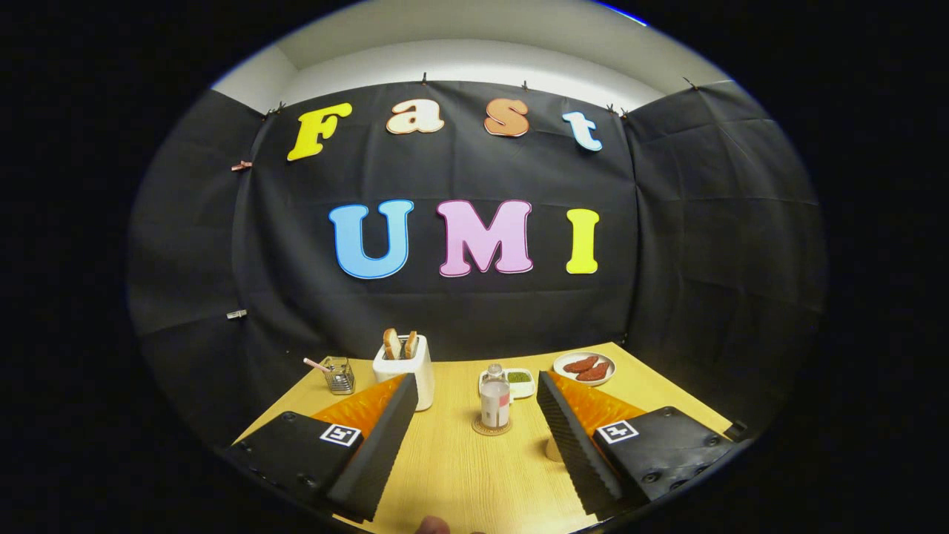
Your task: Take the bottle from table, then pour the juice into the cup, finally place the bottle on the coaster
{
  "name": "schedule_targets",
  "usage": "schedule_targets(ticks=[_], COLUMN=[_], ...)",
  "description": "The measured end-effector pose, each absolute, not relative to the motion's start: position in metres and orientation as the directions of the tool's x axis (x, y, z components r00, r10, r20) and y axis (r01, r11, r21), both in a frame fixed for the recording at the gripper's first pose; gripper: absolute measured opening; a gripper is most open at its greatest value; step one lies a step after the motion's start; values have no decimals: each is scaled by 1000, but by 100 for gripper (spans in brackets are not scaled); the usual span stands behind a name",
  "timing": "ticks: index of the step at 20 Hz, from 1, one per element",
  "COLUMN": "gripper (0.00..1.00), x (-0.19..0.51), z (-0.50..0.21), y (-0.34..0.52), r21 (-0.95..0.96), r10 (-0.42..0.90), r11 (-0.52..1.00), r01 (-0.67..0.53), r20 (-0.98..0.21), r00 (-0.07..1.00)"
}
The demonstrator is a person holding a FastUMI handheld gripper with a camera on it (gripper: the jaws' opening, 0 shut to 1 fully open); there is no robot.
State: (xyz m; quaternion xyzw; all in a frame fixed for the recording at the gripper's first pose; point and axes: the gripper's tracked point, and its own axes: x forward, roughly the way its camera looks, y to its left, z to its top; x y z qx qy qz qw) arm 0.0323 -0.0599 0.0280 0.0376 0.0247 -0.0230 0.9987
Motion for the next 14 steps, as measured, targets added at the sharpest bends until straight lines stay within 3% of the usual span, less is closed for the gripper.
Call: schedule_targets(ticks=[14], gripper=[97], x=[49], z=[34], y=[-39], r21=[28], r10=[-4], r11=[1000], r01=[6], r20=[-60], r00=[998])
